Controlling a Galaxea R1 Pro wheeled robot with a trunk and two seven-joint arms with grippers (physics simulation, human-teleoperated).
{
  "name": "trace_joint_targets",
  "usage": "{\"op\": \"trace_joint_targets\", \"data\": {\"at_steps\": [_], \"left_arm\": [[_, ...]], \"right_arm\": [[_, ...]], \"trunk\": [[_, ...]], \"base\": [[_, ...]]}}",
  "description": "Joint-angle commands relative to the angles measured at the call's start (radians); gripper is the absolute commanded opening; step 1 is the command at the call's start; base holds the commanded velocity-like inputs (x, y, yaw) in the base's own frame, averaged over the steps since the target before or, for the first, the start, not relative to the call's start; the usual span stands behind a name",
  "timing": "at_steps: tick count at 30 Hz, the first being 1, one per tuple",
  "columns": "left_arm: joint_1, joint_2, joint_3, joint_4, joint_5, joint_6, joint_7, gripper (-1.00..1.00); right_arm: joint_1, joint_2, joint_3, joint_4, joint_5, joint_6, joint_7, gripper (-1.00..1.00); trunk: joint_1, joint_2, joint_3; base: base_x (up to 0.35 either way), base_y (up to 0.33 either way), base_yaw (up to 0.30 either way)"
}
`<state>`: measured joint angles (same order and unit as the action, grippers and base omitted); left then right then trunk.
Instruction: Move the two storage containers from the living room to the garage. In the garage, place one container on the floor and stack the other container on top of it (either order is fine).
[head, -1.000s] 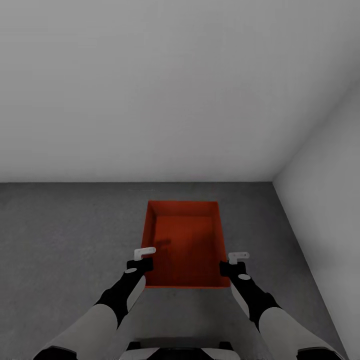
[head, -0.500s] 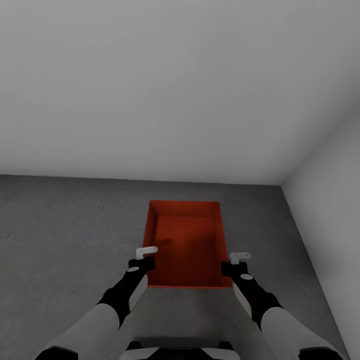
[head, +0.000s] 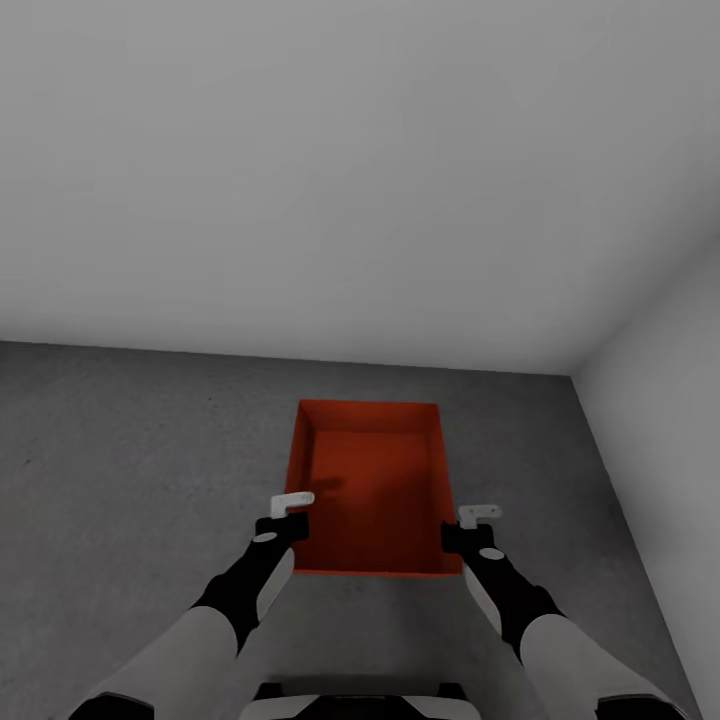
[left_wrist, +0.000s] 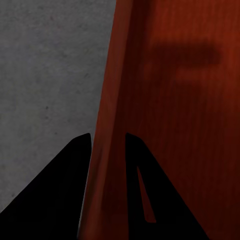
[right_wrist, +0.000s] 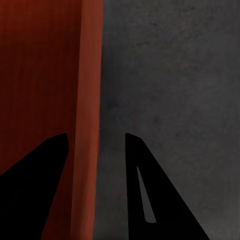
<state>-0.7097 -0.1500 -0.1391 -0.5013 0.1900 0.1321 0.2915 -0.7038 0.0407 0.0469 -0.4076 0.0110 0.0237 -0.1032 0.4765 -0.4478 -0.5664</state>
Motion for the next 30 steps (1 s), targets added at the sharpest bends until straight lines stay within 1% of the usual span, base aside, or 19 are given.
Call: {"op": "trace_joint_targets", "data": {"at_steps": [1,30], "left_arm": [[-0.001,0.027,0.056,-0.005,-0.015,-0.037,0.028,-1.0],[-0.001,0.027,0.056,-0.005,-0.015,-0.037,0.028,-1.0]], "right_arm": [[0.0,-0.012,-0.07,0.001,0.003,0.002,-0.044,-1.0],[0.0,-0.012,-0.07,0.001,0.003,0.005,-0.043,-1.0]], "trunk": [[0.0,-0.001,-0.001],[0.0,-0.001,-0.001]], "base": [[0.0,0.0,0.0],[0.0,0.0,0.0]]}}
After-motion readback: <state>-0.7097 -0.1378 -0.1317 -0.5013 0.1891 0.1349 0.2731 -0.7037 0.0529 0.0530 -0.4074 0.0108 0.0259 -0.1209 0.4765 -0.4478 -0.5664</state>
